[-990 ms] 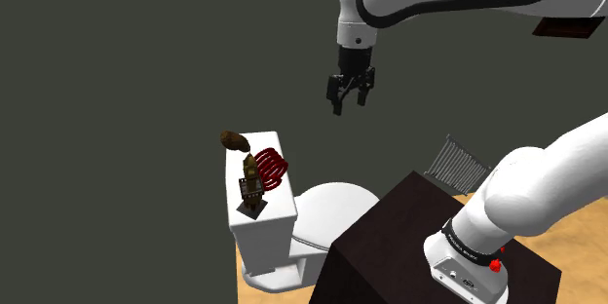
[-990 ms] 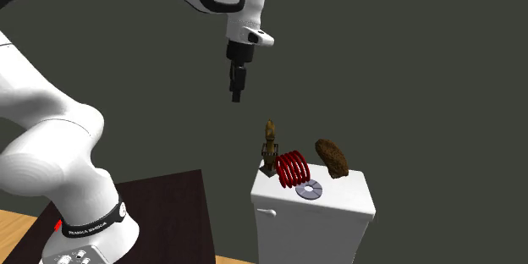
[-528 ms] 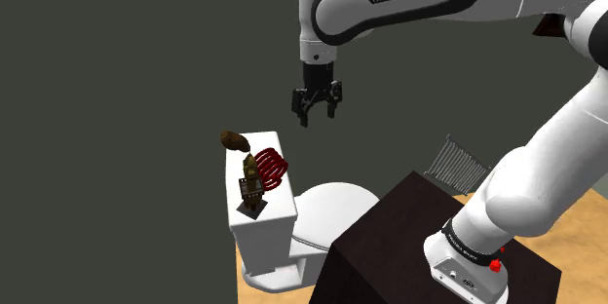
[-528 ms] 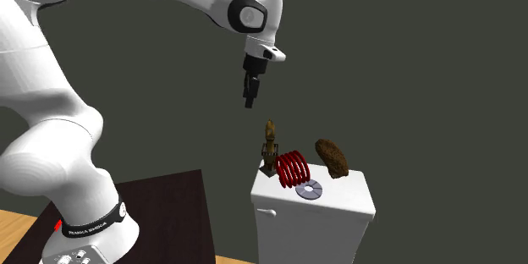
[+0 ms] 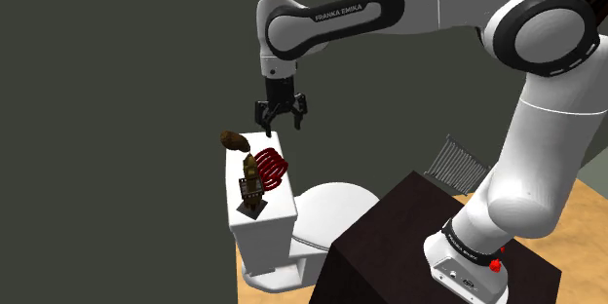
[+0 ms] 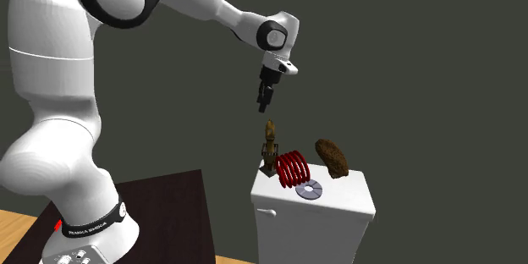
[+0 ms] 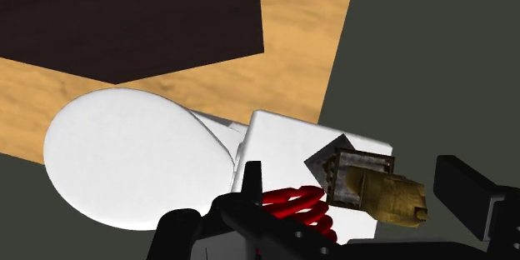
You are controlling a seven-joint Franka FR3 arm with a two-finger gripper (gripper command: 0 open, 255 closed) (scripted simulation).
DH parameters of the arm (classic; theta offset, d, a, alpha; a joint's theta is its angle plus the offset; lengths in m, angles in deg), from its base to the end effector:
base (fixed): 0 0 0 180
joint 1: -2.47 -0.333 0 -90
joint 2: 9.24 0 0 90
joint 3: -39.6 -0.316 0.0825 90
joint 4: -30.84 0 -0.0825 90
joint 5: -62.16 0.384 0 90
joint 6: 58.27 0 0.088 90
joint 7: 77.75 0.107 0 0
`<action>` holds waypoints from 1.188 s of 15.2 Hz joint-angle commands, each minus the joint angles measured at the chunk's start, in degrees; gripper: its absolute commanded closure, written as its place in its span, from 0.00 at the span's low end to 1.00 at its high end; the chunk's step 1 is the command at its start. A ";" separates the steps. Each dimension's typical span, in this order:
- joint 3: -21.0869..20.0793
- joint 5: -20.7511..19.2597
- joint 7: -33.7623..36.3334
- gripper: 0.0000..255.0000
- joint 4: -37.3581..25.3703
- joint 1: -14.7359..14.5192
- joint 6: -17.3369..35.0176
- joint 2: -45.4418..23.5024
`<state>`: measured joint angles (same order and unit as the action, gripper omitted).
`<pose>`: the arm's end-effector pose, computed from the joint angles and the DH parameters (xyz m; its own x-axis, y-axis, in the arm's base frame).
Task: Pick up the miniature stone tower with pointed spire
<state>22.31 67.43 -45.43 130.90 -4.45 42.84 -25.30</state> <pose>0.5530 0.2441 0.4008 0.9407 -0.1619 -0.2981 -0.1715 -0.9852 -0.0061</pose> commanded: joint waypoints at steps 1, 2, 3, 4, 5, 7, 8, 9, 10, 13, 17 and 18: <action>-0.11 -0.39 2.06 0.00 -4.18 -1.06 -0.04 -4.71; -0.08 -0.63 2.99 0.00 -6.69 -1.63 -0.32 -7.21; -0.02 -0.85 3.88 0.00 -9.33 -2.22 -0.67 -9.75; 0.07 -1.06 4.75 0.00 -12.12 -2.84 -1.12 -12.34; 0.17 -1.26 5.58 0.00 -15.07 -3.48 -1.67 -14.99; 0.42 -1.61 7.17 0.00 -21.56 -4.83 -3.11 -20.49; 0.57 -1.76 7.93 0.00 -25.18 -5.56 -4.03 -23.39; 0.62 -1.78 8.08 0.00 -26.01 -5.73 -4.25 -24.04; 0.67 -1.82 7.99 0.00 -25.64 -5.74 -3.65 -24.29; 0.80 -1.96 7.73 0.00 -24.65 -5.78 -1.88 -25.10; 0.97 -2.13 7.44 0.00 -23.65 -5.86 0.15 -26.18; 0.97 -2.13 7.44 0.00 -23.67 -5.86 0.14 -26.19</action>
<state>23.26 65.33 -37.96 107.25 -10.29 42.79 -51.30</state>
